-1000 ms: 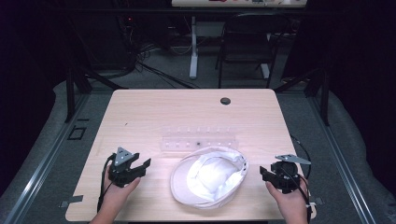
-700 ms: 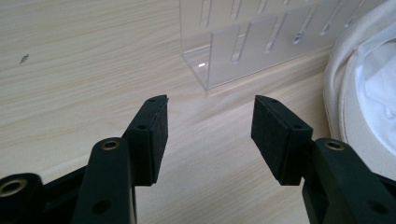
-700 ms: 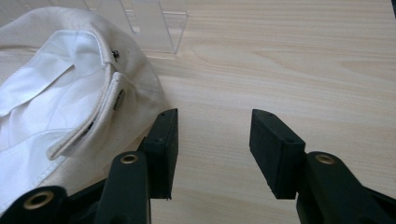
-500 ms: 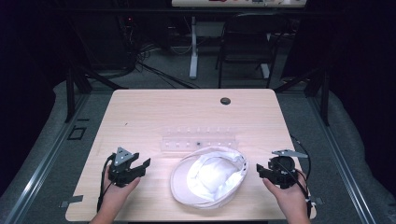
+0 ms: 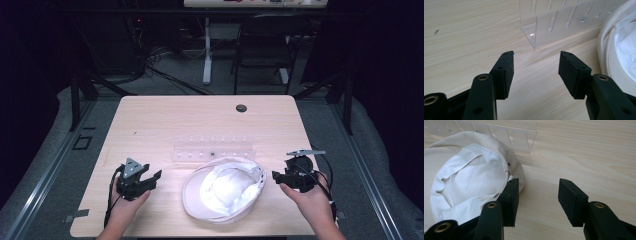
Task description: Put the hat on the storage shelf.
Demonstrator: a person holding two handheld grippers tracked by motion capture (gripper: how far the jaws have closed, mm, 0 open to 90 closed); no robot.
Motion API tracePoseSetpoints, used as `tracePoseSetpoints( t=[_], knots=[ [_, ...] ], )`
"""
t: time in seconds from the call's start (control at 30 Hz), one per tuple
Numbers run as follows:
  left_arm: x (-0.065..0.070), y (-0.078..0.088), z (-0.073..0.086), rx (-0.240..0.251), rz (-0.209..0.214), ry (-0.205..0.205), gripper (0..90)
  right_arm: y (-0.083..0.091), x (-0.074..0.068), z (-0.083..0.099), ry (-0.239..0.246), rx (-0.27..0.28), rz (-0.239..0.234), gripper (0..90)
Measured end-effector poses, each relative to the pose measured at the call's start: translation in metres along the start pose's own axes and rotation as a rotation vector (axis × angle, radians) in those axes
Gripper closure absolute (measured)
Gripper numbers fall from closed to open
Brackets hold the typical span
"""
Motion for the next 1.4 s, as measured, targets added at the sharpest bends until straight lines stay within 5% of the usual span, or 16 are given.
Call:
tracePoseSetpoints(
  t=[0.83, 1.4],
  knots=[
    [0.001, -0.001, 0.001, -0.012, 0.004, -0.009, 46.4, 0.009, -0.003, -0.046, 0.055, -0.093, -0.013, 51.5],
    [0.001, -0.002, 0.001, -0.017, 0.005, -0.017, 46.4, 0.006, -0.014, -0.078, 0.087, -0.215, -0.023, 50.1]
  ],
)
Point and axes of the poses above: each handheld gripper's, and its own axes: y roughly backward along the jaws, z roughly out of its underside, x roughly to its right, the point moved 1 cm from there along -y, roughly forward along the jaws, and after that the axes turned 8 degrees about y, right-handed, at the moved point
